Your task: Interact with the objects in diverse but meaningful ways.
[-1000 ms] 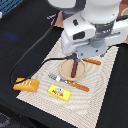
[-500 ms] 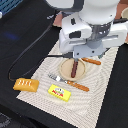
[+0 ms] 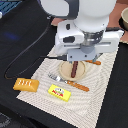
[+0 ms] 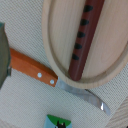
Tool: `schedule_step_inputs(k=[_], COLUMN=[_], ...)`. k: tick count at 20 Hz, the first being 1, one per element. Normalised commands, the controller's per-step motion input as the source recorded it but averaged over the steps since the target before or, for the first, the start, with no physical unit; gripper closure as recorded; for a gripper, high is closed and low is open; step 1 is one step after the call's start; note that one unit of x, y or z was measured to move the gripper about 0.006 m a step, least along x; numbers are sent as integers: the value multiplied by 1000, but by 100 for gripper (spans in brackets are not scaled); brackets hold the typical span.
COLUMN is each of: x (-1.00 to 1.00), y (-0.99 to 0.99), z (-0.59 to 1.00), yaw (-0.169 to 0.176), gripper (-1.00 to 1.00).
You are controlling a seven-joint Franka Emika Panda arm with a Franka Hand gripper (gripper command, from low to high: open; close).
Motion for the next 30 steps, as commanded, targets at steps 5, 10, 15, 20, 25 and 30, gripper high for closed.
schedule_step_inputs(k=[5,10,15,20,25,30], x=[-381,-367,-382,-359,-333,-311], y=[219,211,178,186,198,183], z=[-466,-434,-389,-338,-271,-223], yaw=[-4,0,0,0,0,0], gripper=[-100,-100,100,100,100,100])
